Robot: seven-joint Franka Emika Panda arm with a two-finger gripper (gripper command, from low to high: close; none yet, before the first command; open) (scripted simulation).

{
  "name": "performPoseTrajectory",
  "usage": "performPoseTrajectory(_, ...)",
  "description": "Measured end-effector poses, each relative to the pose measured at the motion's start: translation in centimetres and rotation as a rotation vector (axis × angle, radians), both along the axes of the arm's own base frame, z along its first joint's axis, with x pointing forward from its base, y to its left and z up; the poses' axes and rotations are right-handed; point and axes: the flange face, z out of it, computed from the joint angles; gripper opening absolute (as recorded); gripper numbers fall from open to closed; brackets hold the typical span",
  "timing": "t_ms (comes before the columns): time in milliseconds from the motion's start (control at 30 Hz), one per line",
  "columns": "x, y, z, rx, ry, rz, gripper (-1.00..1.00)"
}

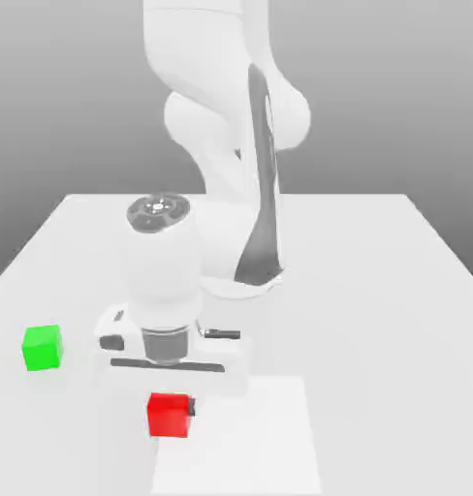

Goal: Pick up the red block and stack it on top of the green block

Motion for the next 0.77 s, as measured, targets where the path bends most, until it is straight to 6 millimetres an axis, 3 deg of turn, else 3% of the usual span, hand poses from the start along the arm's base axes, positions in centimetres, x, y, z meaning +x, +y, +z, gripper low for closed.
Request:
performPoseTrajectory(133, -0.2, -0.4, 3.9, 0.000, 0.000, -0.011, -1.00)
performPoseTrajectory(233, -2.9, -8.0, 5.6, -0.007, 0.001, -0.244, -1.00)
performPoseTrajectory(333, -7.4, -15.4, 6.8, -0.010, 0.002, -0.500, -1.00)
performPoseTrajectory(467, -14.2, -22.2, 7.9, -0.002, 0.000, -0.797, -1.00)
performPoseTrajectory(667, -14.8, -22.8, 2.8, 0.001, -0.001, -0.833, -1.00)
performPoseTrajectory(700, -14.9, -22.8, 2.1, 0.000, 0.000, -0.834, 1.00)
performPoseTrajectory(767, -14.9, -22.8, 2.1, 0.000, 0.000, -0.834, 1.00)
